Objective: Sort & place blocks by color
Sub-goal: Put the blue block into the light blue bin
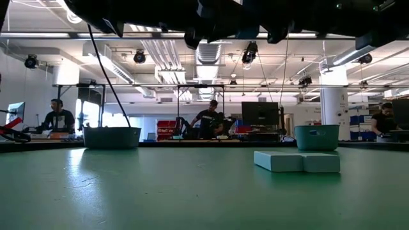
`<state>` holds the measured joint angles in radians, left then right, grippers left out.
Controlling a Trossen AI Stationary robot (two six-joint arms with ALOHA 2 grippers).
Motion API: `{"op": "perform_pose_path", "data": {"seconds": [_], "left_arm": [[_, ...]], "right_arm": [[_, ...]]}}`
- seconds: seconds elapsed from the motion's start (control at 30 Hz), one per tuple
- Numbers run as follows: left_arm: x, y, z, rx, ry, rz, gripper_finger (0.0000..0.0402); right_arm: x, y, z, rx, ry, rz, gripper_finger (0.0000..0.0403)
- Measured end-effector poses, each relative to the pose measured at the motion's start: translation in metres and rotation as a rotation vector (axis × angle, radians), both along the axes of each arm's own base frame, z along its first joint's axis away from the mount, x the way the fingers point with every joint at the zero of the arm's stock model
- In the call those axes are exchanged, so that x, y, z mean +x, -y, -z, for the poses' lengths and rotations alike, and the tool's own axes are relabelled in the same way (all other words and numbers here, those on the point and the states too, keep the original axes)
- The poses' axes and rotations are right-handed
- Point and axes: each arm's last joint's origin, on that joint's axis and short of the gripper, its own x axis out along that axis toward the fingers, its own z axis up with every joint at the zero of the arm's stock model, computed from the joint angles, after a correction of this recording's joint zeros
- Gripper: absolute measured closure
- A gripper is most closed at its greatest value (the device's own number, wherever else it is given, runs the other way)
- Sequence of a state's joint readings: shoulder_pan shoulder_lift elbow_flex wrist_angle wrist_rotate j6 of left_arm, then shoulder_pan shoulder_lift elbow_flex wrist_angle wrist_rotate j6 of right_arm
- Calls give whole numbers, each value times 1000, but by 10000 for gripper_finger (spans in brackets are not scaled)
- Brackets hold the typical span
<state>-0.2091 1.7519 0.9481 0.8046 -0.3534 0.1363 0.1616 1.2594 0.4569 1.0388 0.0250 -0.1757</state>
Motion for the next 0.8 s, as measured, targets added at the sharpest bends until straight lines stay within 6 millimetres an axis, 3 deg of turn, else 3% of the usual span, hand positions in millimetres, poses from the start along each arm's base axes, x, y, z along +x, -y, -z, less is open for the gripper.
{"op": "perform_pose_path", "data": {"seconds": [0.2, 0.33, 0.6, 0.8], "left_arm": [[1, 0, -3, 24, 7, -4, 284], [1, -1, -3, 25, 6, -6, 279], [2, -2, -3, 29, 5, -6, 180], [-1, -4, 2, 42, -31, -46, 155]], "right_arm": [[0, 0, 0, 2, -4, -2, 281], [0, 0, 1, 3, -7, -4, 281], [0, 0, 1, 15, -14, -12, 281], [-1, 0, 1, 53, -62, -6, 281]]}}
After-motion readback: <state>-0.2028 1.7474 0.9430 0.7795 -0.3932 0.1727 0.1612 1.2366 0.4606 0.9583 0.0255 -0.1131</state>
